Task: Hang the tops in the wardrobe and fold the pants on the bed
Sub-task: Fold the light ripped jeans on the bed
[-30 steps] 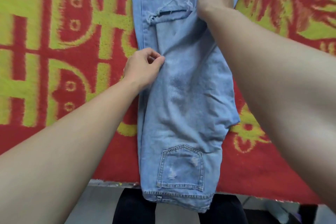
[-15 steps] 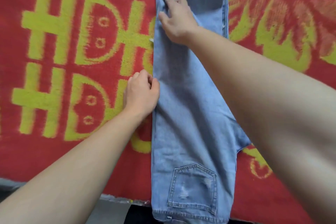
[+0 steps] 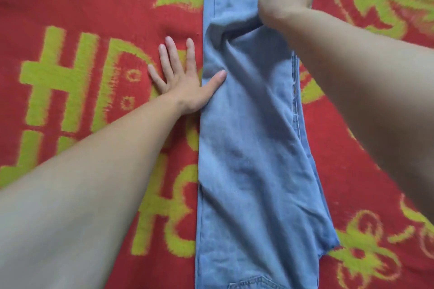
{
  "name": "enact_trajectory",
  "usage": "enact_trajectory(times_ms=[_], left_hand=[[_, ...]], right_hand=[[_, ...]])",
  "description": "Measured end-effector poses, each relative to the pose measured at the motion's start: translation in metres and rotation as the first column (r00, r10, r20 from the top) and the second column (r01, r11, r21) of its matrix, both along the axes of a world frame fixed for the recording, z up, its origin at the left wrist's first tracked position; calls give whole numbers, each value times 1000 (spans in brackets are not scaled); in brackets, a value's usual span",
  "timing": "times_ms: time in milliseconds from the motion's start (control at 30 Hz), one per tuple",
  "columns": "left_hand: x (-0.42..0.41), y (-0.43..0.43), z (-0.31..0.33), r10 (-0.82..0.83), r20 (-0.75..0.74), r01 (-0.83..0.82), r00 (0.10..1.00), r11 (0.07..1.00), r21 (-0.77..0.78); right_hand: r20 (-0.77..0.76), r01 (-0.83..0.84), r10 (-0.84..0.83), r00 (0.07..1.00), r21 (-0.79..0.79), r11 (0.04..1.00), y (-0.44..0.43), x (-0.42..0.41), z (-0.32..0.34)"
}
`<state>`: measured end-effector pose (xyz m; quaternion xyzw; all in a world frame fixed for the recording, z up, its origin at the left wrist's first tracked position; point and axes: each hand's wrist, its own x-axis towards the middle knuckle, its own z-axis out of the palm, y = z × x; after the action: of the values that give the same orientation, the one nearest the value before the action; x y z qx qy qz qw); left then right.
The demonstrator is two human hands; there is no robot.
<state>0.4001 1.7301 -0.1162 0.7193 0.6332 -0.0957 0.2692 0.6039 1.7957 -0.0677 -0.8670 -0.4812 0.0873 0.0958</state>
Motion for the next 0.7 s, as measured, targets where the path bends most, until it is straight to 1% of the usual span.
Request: enact_trajectory(times_ms=[100,133,167,200,233,267,300,333,367,400,433,467,500,533,567,600,633,667,700], left_hand=[[0,2,-6,-23,-17,22,1000,999,-45],[-1,3,-3,-25,-19,23,1000,998,-62],[-1,4,-1,-25,-16,24,1000,997,-73],[0,6,0,-21,-8,20,1000,997,-80],[1,6,0,-13,-1,13,1000,996,-84],[2,6,0,-7,-2,7,1000,996,-90],[2,7,1,-5,-10,4,1000,995,-98],[3,7,1,-4,-18,2,1000,994,-110],[2,7,1,-2,-26,-1,1000,993,-121],[2,8,1,-2,-32,-2,999,991,-131],[2,8,0,-6,-39,1,999,990,-139],[2,8,0,-11,-40,5,999,990,-142],[3,8,-1,-12,-40,6,999,990,-142],[3,8,-1,-12,-40,6,999,990,-138],[3,8,-1,-13,-43,7,999,991,-134],[4,8,-1,-15,-47,8,999,992,-129],[4,7,-2,-17,-49,10,999,992,-125],[5,7,-2,-18,-50,12,999,993,-121],[5,7,-3,-17,-51,11,999,993,-116]], right_hand=[[76,-193,200,977,-86,977,13,14,-13],[76,-227,233,969,-79,971,20,17,-18],[54,-185,187,981,-30,982,28,17,-19],[23,-97,96,995,11,995,38,17,-18],[-48,-33,35,998,57,998,47,16,-11],[-98,-40,47,994,72,997,52,13,0],[-159,-151,163,974,86,985,54,9,14],[-198,-388,394,897,69,919,54,0,34],[-302,-580,558,773,18,814,48,-16,61],[-409,-726,663,628,0,688,38,-33,84],[-455,-816,728,514,4,578,36,-36,89],[-424,-832,751,505,-6,555,38,-32,79],[-300,-760,712,634,-73,646,44,-26,58],[-119,-589,577,808,-145,795,54,-18,31],[22,-419,430,903,-185,889,58,-16,11],[107,-304,322,941,-157,940,52,-16,-5],[131,-246,255,958,-81,966,38,-18,-15],[133,-261,258,957,2,965,19,-22,-19],[122,-297,290,949,41,954,-5,-26,-18]])
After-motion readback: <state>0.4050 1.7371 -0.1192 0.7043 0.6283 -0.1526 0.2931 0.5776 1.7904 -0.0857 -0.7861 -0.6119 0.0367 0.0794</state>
